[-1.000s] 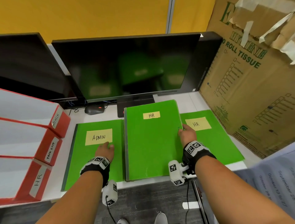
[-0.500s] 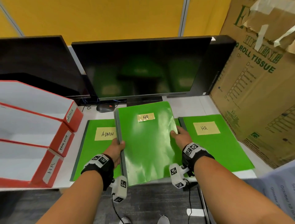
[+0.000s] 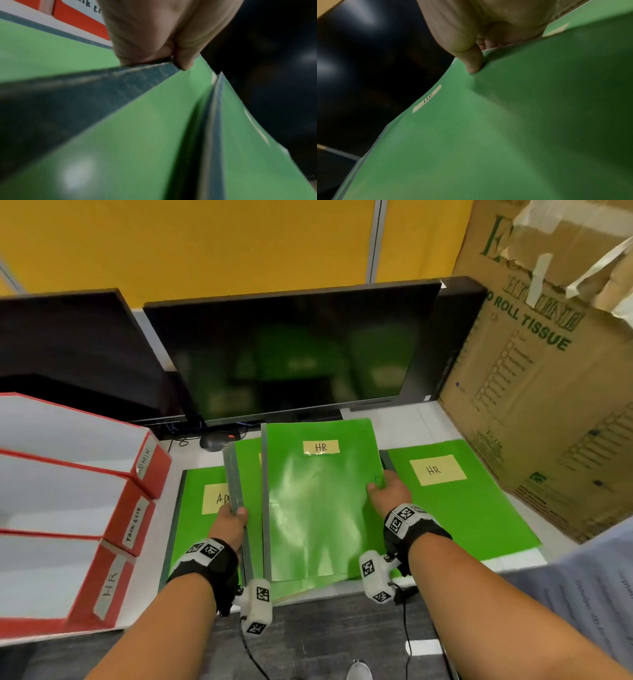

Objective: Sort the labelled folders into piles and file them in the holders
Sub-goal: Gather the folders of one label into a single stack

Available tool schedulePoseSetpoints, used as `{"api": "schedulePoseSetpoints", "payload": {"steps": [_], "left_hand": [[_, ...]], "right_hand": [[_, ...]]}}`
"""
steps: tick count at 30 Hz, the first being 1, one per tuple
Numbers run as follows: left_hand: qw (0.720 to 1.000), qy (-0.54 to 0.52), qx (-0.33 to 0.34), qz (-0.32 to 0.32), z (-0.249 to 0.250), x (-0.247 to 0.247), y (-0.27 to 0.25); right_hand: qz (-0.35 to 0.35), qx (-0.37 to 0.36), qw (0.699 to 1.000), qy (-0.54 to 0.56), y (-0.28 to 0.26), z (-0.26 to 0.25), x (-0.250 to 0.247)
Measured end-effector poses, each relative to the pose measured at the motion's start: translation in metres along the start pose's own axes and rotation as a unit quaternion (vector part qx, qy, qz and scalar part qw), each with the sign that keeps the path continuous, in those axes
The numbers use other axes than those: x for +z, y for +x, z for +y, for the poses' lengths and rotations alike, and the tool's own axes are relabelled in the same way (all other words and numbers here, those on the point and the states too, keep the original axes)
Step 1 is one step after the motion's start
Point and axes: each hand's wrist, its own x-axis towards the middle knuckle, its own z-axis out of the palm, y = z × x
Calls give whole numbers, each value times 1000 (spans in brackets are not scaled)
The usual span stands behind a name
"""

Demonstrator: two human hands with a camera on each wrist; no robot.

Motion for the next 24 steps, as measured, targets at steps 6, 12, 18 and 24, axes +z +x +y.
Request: {"api": "schedulePoseSetpoints", "payload": {"steps": [6, 12, 18, 24], "left_hand": [[1000, 20, -10, -6, -8, -9, 29], [999, 46, 2, -24, -8, 4, 42], [997, 72, 36, -17, 26, 22, 11], [989, 133, 70, 17, 47, 45, 0]], "right_hand": [[16, 23, 995, 93, -3, 13, -5], [-26, 88, 993, 70, -8, 27, -6], [55, 135, 988, 49, -1, 47, -23], [109, 168, 977, -77, 20, 69, -70]]}}
